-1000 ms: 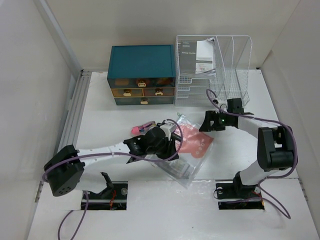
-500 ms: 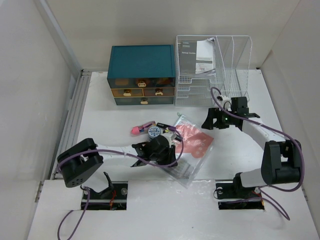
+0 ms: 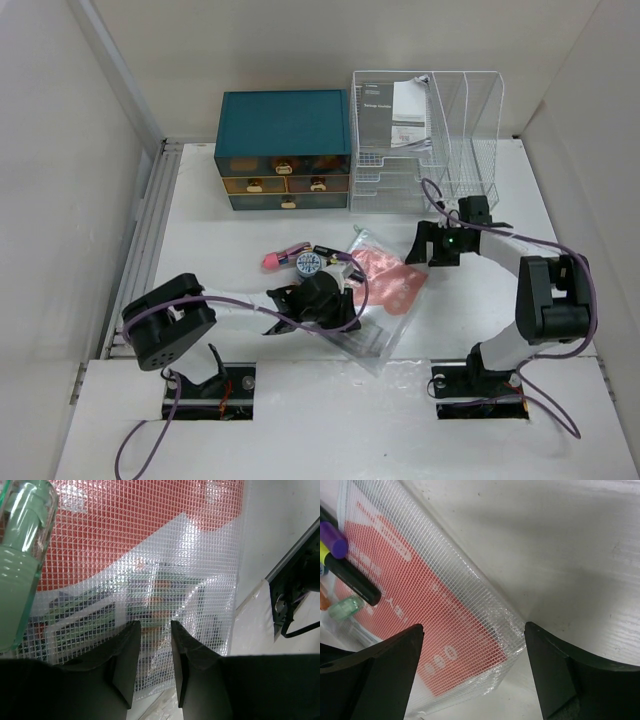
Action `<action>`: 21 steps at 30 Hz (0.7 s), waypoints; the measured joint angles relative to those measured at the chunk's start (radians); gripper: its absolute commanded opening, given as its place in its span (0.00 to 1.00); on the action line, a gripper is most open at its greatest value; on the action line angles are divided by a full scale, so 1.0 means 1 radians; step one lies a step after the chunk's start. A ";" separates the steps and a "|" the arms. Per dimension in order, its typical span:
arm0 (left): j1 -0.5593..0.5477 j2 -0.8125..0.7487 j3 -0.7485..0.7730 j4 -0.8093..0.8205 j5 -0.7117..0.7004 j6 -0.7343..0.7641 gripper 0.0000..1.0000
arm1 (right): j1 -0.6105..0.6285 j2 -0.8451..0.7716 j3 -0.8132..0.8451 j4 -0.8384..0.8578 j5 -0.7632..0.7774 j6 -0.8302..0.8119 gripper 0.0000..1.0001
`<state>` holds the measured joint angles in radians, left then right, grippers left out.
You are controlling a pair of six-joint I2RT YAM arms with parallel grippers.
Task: Organize the desk
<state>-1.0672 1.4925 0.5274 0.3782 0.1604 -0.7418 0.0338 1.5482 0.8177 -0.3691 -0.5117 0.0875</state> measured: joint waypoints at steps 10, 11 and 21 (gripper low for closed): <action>-0.005 0.111 0.041 0.127 0.041 -0.042 0.29 | -0.008 0.076 0.081 -0.053 -0.040 -0.010 0.84; -0.006 0.123 0.048 0.134 0.045 -0.043 0.29 | -0.008 0.072 0.082 -0.064 -0.035 -0.016 0.84; -0.013 0.199 0.084 0.218 0.077 -0.061 0.29 | -0.073 -0.101 0.084 -0.148 0.064 -0.027 0.85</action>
<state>-1.0798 1.6913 0.6109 0.5961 0.2379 -0.8032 -0.0395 1.4471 0.9012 -0.5167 -0.4480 0.0608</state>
